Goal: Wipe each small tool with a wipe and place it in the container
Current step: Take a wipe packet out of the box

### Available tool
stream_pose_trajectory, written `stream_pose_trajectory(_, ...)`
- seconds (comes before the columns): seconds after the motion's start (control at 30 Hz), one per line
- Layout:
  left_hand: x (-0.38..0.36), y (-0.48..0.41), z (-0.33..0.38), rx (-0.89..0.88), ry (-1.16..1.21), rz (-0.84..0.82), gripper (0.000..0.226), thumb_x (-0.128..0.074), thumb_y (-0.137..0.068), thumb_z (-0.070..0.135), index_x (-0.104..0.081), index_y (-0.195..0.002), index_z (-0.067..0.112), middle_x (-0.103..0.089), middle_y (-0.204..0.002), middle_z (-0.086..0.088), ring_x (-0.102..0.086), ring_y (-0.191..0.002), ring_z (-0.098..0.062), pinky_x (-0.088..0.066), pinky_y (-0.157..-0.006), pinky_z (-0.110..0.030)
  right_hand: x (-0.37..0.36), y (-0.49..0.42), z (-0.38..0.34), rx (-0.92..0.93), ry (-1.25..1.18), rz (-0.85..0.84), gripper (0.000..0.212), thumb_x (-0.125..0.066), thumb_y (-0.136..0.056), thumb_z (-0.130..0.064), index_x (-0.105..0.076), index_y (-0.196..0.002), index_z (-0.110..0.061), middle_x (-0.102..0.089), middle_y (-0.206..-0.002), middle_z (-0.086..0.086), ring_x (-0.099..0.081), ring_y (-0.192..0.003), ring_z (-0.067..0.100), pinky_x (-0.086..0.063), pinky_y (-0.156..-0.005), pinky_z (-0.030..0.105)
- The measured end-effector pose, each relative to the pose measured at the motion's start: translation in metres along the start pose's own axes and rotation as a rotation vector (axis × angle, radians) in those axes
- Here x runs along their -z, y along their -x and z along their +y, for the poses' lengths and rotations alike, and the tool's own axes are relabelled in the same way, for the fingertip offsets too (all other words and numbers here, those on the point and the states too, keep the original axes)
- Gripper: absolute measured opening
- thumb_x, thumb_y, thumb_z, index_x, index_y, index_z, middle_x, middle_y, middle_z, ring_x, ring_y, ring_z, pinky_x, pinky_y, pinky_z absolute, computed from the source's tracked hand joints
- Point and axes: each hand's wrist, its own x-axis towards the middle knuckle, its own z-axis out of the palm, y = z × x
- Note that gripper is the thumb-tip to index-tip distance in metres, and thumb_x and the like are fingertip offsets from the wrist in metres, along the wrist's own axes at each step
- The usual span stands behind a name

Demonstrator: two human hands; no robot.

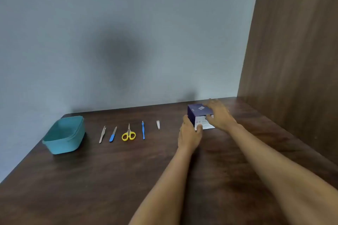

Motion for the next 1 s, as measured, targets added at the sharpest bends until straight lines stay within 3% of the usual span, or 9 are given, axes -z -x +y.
stream_pose_trajectory(0.1, -0.009, -0.009, -0.003, 0.012, 0.008, 0.018, 0.05, -0.055, -0.09, 0.028, -0.036, -0.133, 0.01, -0.06, -0.122, -0.011, -0.056, -0.11, -0.034, -0.046, -0.09, -0.041, -0.003, 0.0, 0.0, -0.041, 0.013, -0.066, 0.048, -0.05, -0.085, -0.012, -0.054, -0.132, -0.022, -0.05, -0.14, 0.003, -0.033, -0.137, 0.037, -0.018, -0.113, 0.053)
stream_pose_trajectory(0.2, -0.017, -0.015, -0.01, 0.048, -0.051, 0.035, 0.052, -0.054, -0.091, 0.032, -0.039, -0.136, 0.011, -0.063, -0.119, -0.01, -0.059, -0.107, -0.032, -0.048, -0.087, -0.039, -0.004, 0.0, 0.004, -0.003, -0.061, -0.046, 0.042, -0.051, -0.087, -0.01, -0.059, -0.127, -0.019, -0.063, -0.125, 0.005, -0.057, -0.112, 0.028, -0.043, -0.099, 0.041)
stream_pose_trajectory(0.47, -0.024, -0.027, -0.015, 0.062, -0.191, 0.078, 0.035, -0.05, -0.097, 0.03, -0.051, -0.127, 0.013, -0.066, -0.113, -0.013, -0.06, -0.105, -0.033, -0.046, -0.087, -0.041, 0.016, -0.014, 0.009, 0.102, 0.191, -0.166, 0.038, -0.048, -0.093, -0.021, -0.057, -0.13, -0.023, -0.064, -0.122, 0.005, -0.057, -0.112, 0.028, -0.046, -0.091, 0.037)
stream_pose_trajectory(0.53, -0.025, -0.026, -0.015, 0.065, -0.195, 0.087, 0.031, -0.048, -0.098, 0.029, -0.053, -0.124, 0.012, -0.066, -0.111, -0.014, -0.06, -0.103, -0.034, -0.046, -0.086, -0.041, 0.021, -0.017, 0.005, 0.132, 0.247, -0.178, 0.032, -0.046, -0.093, -0.021, -0.062, -0.121, -0.021, -0.067, -0.112, 0.007, -0.058, -0.106, 0.031, -0.047, -0.085, 0.038)
stream_pose_trajectory(0.6, -0.025, -0.026, -0.015, 0.064, -0.209, 0.093, 0.028, -0.046, -0.098, 0.027, -0.054, -0.12, 0.012, -0.066, -0.109, -0.014, -0.06, -0.102, -0.034, -0.048, -0.086, -0.042, 0.026, -0.02, -0.001, 0.134, 0.221, -0.166, 0.02, -0.042, -0.096, -0.019, -0.061, -0.093, -0.016, -0.064, -0.081, 0.002, -0.057, -0.086, 0.032, -0.043, -0.069, 0.035)
stream_pose_trajectory(0.7, -0.025, -0.025, -0.015, 0.068, -0.212, 0.098, 0.023, -0.045, -0.099, 0.026, -0.057, -0.112, 0.011, -0.067, -0.106, -0.013, -0.061, -0.098, -0.034, -0.049, -0.084, -0.042, 0.036, -0.027, -0.003, 0.115, 0.15, -0.1, 0.024, -0.039, -0.099, -0.024, -0.048, -0.077, -0.021, -0.053, -0.067, 0.0, -0.054, -0.075, 0.032, -0.042, -0.064, 0.037)
stream_pose_trajectory(0.83, -0.026, -0.023, -0.016, 0.063, -0.233, 0.1, 0.021, -0.044, -0.099, 0.026, -0.056, -0.109, 0.011, -0.067, -0.105, -0.013, -0.061, -0.097, -0.035, -0.049, -0.083, -0.042, 0.038, -0.039, 0.0, 0.045, 0.056, 0.24, 0.018, -0.054, -0.092, -0.02, -0.062, -0.107, -0.013, -0.063, -0.092, 0.011, -0.055, -0.091, 0.032, -0.047, -0.075, 0.039)
stream_pose_trajectory(0.93, -0.025, -0.023, -0.015, 0.056, -0.242, 0.102, 0.023, -0.044, -0.1, 0.027, -0.056, -0.112, 0.012, -0.067, -0.106, -0.011, -0.061, -0.098, -0.033, -0.049, -0.084, -0.041, 0.031, -0.046, -0.002, -0.031, 0.277, 0.486, 0.026, -0.056, -0.08, 0.0, -0.057, -0.105, -0.003, -0.057, -0.101, 0.018, -0.05, -0.089, 0.038, -0.042, -0.076, 0.042)
stream_pose_trajectory(1.0, -0.025, -0.023, -0.015, 0.058, -0.239, 0.1, 0.023, -0.044, -0.1, 0.027, -0.056, -0.113, 0.012, -0.067, -0.107, -0.011, -0.061, -0.099, -0.033, -0.048, -0.084, -0.04, 0.027, -0.049, -0.006, -0.093, 0.32, 0.471, 0.017, -0.051, -0.083, 0.0, -0.056, -0.099, -0.002, -0.058, -0.094, 0.018, -0.054, -0.081, 0.039, -0.039, -0.07, 0.041)
